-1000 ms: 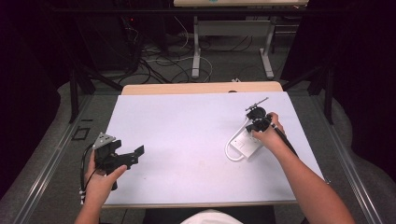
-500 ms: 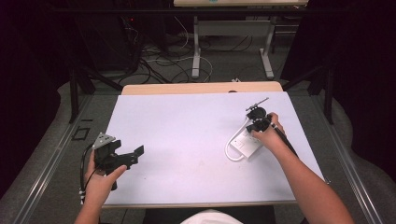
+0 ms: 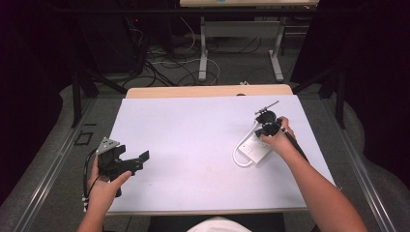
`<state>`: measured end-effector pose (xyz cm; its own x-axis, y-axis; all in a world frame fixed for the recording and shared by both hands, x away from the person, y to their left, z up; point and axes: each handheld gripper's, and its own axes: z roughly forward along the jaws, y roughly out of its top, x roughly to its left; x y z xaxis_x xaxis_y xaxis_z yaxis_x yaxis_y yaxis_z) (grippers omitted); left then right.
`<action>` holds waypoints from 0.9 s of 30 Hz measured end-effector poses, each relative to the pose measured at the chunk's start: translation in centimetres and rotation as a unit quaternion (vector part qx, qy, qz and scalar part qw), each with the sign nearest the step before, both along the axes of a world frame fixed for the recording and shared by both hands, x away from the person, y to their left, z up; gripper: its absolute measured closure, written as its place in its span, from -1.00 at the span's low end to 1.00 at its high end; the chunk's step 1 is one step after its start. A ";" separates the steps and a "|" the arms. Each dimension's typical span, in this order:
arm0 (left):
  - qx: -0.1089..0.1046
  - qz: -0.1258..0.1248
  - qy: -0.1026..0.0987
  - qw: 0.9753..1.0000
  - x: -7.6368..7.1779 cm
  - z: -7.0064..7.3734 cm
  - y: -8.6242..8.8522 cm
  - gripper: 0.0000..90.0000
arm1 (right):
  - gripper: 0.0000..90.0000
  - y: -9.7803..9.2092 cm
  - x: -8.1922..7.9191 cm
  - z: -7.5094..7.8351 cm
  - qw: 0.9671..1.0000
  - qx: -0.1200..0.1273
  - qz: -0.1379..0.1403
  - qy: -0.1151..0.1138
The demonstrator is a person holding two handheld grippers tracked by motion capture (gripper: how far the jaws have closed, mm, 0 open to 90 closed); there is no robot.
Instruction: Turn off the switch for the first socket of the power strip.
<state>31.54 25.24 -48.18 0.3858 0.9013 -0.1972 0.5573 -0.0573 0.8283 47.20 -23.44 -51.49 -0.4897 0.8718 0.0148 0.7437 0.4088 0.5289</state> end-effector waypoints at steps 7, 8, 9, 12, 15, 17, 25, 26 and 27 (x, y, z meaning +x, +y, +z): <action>-0.001 0.002 0.002 1.000 0.1 -0.1 0.0 -0.94 | 1.00 0.0 0.1 0.1 1.000 -0.002 -0.005 0.009; -0.003 0.003 0.001 1.000 0.1 -0.1 0.0 -0.94 | 1.00 0.0 0.1 0.1 1.000 -0.002 -0.006 0.008; -0.002 0.002 0.001 1.000 0.1 -0.1 0.0 -0.94 | 1.00 -0.1 0.1 0.1 1.000 -0.001 -0.005 0.010; -0.002 0.002 0.002 1.000 0.2 -0.1 0.0 -0.94 | 1.00 -0.1 0.1 0.1 1.000 0.002 -0.008 0.006; -0.003 0.003 0.004 1.000 0.2 -0.2 0.0 -0.94 | 1.00 -0.2 0.0 0.2 1.000 -0.003 -0.001 0.010; -0.004 0.004 0.007 1.000 0.3 -0.3 0.1 -0.94 | 1.00 -0.1 0.0 0.3 1.000 -0.001 -0.008 0.012; -0.004 0.003 0.005 1.000 0.4 -0.3 0.0 -0.94 | 1.00 -0.2 -0.1 0.5 1.000 0.003 -0.001 0.014; -0.004 0.003 0.005 1.000 0.4 -0.3 0.0 -0.94 | 1.00 -0.3 -0.1 0.5 1.000 0.003 0.000 0.013; -0.004 0.003 0.006 1.000 0.4 -0.3 0.1 -0.94 | 1.00 -0.3 -0.1 0.5 1.000 0.002 0.000 0.013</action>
